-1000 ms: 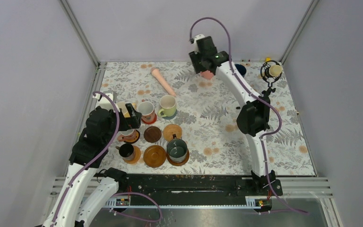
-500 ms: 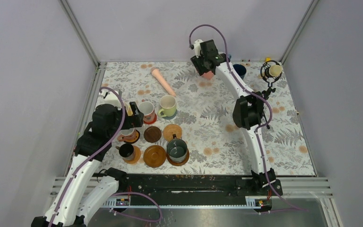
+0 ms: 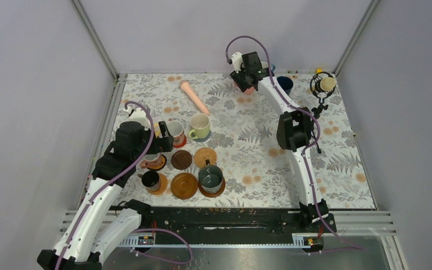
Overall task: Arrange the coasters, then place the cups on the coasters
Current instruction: Pick up the cup from the tray, then place the cup on the coaster, then pick up the cup from the tray.
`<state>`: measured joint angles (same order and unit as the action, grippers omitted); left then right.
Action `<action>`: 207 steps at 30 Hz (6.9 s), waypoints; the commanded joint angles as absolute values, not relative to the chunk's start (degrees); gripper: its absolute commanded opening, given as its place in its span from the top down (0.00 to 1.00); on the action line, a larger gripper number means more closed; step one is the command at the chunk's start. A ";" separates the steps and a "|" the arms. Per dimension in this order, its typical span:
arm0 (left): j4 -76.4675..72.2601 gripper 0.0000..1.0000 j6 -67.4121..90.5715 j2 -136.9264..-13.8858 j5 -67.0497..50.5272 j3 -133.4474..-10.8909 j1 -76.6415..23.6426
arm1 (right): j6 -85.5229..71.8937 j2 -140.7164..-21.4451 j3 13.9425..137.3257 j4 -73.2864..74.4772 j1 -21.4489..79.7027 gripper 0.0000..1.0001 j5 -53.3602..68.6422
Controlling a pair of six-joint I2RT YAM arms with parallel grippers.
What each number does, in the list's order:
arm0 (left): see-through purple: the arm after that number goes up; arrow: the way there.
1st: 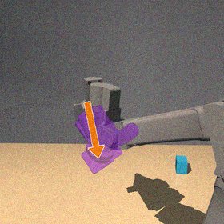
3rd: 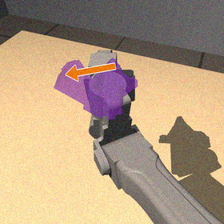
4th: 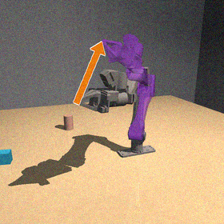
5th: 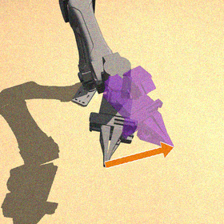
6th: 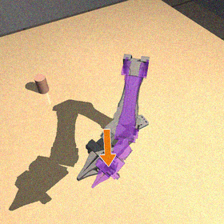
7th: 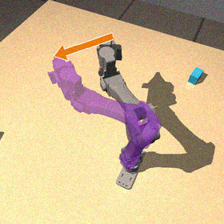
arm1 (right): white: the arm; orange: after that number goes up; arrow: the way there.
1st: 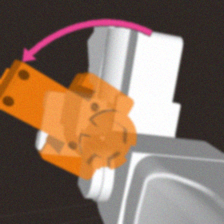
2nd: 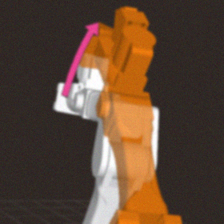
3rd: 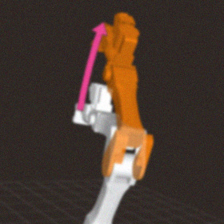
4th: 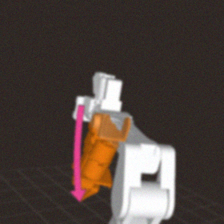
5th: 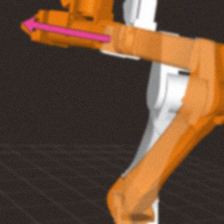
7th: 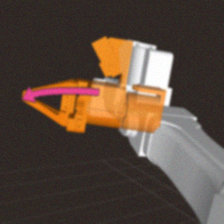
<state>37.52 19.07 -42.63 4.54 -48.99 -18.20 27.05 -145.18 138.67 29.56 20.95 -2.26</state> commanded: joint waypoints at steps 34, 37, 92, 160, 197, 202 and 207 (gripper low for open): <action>34.21 0.01 19.25 -35.21 6.55 -50.33 -17.93 | 24.08 -93.92 97.19 27.11 41.70 1.00 7.44; 34.47 0.01 19.31 -34.60 7.15 -50.66 -17.37 | 21.62 -90.72 92.33 23.67 45.91 1.00 7.30; 48.60 0.01 33.70 -28.58 47.29 -57.19 -16.48 | -9.33 -127.22 123.56 30.84 68.47 1.00 -16.20; 34.06 0.01 21.10 -33.96 6.93 -50.87 -16.52 | 7.12 -104.74 102.27 28.03 51.40 0.54 -20.65; 36.14 0.01 20.04 -41.06 5.57 -52.21 -16.87 | 32.42 -144.02 141.86 25.03 17.47 0.25 -7.93; 36.04 0.01 20.04 -42.03 5.35 -52.46 -16.83 | 33.83 -145.27 142.20 25.01 17.05 0.25 -5.96; 36.00 0.01 20.04 -42.87 5.05 -52.41 -16.83 | 34.63 -146.31 142.49 22.68 16.57 0.25 -5.06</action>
